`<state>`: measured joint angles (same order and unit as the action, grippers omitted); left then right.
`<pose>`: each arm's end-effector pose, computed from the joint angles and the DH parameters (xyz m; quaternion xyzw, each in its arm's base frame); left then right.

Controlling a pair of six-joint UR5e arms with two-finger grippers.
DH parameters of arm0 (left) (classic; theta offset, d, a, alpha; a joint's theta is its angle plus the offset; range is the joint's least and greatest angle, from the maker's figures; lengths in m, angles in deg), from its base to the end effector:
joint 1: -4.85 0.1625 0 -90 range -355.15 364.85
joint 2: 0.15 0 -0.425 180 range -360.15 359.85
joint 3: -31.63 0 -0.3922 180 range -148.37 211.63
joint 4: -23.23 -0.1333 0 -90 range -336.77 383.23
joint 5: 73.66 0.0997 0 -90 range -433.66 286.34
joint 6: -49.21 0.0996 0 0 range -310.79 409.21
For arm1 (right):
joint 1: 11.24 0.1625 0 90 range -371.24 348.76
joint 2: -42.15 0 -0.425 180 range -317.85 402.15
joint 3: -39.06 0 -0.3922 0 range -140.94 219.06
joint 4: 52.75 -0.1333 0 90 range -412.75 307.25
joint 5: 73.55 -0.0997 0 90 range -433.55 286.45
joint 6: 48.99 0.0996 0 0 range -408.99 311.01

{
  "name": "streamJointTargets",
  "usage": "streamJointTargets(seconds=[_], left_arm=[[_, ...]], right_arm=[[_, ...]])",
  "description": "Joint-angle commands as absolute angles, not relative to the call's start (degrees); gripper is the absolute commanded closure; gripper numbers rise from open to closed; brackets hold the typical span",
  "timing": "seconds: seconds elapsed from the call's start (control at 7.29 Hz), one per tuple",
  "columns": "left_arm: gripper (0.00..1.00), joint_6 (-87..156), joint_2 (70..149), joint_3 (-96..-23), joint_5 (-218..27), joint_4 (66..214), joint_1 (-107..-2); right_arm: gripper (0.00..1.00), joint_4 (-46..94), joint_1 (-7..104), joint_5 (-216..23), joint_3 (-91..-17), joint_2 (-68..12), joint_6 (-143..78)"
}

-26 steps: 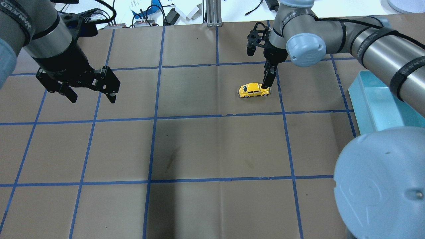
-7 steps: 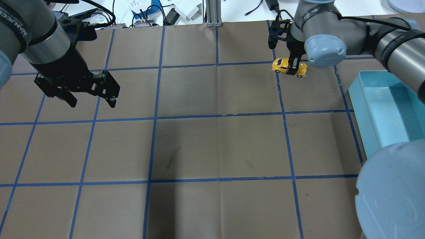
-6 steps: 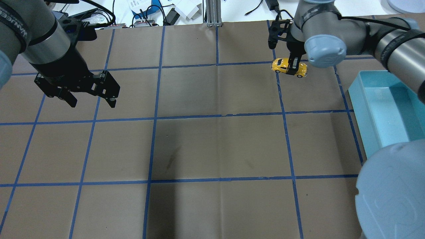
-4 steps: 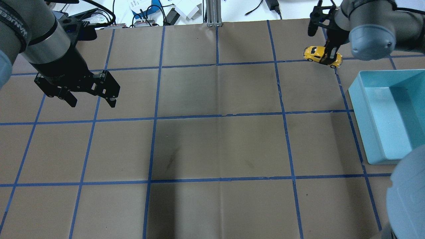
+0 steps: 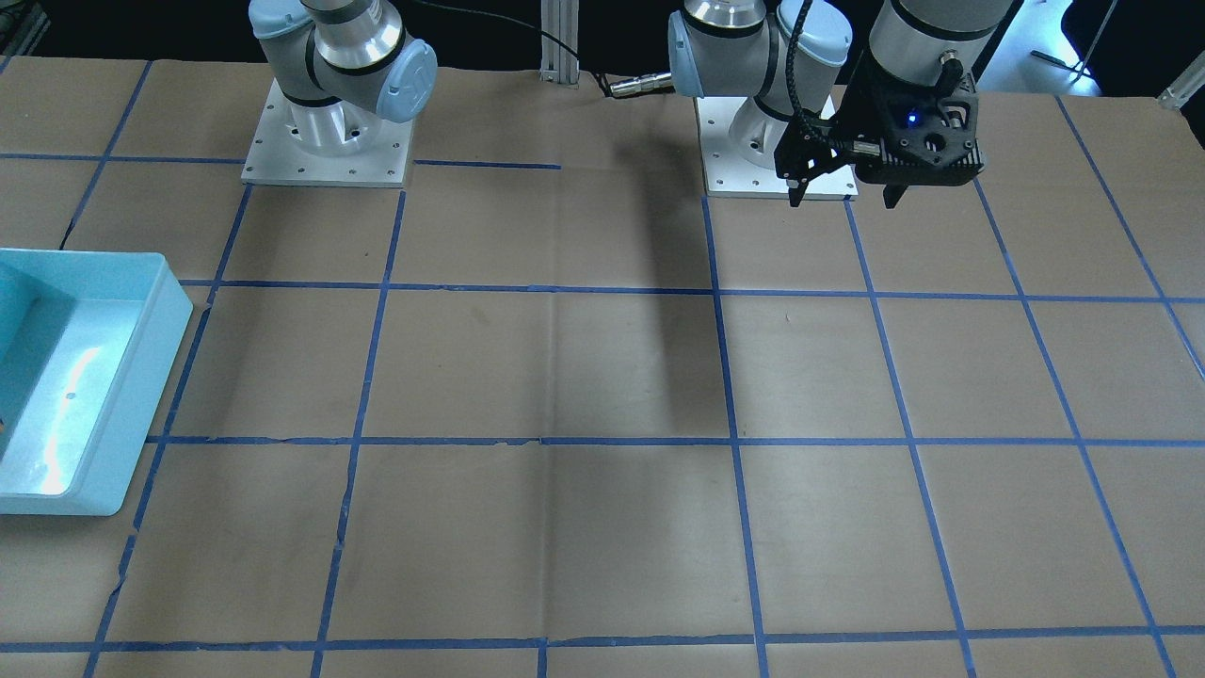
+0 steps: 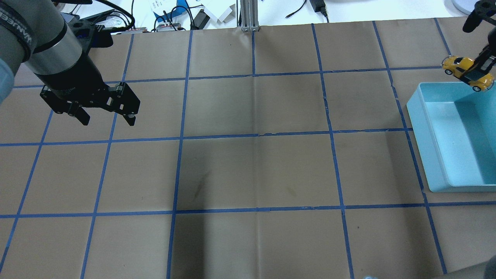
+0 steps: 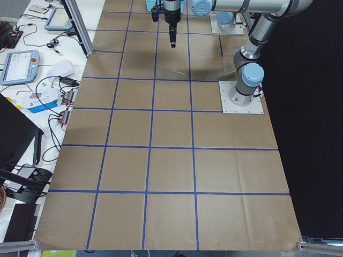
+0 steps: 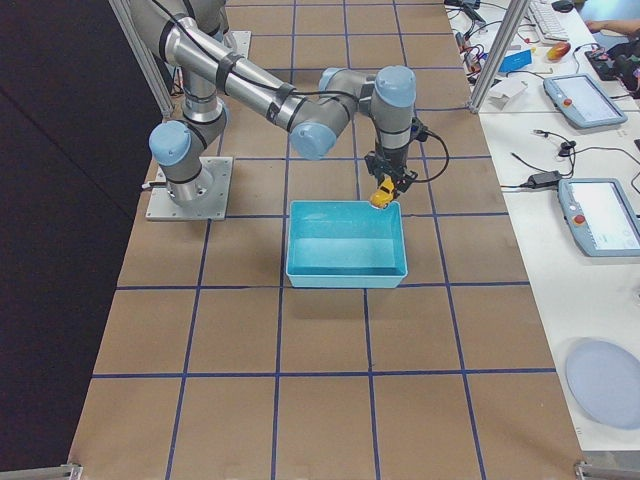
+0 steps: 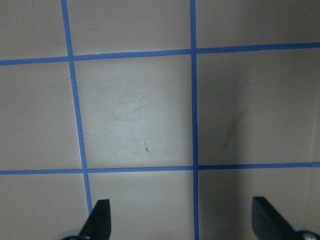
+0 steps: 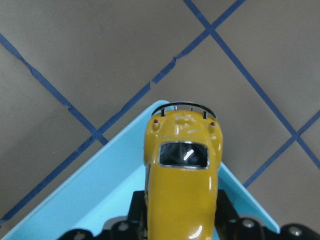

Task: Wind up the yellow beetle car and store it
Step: 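Carry the car with the right gripper into the light-blue tray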

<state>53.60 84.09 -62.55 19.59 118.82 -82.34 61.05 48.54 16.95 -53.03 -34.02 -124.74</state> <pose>-0.1058 -0.4476 0.4900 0.0148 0.9989 0.0367 0.0261 -0.1831 -0.5775 0.3826 0.3858 -0.9200 0.0379 0.0575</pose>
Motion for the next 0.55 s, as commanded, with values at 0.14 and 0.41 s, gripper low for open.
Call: streamJointTargets(seconds=[0.14,0.41], left_arm=[[0.00,53.60,83.96,-62.58,19.68,119.03,-82.34],[0.00,53.52,83.53,-61.19,19.85,120.07,-82.34]], right_arm=[[0.99,69.68,43.18,17.60,-57.52,-31.59,-114.08],[0.99,69.07,39.67,16.89,-60.15,-31.32,-103.82]])
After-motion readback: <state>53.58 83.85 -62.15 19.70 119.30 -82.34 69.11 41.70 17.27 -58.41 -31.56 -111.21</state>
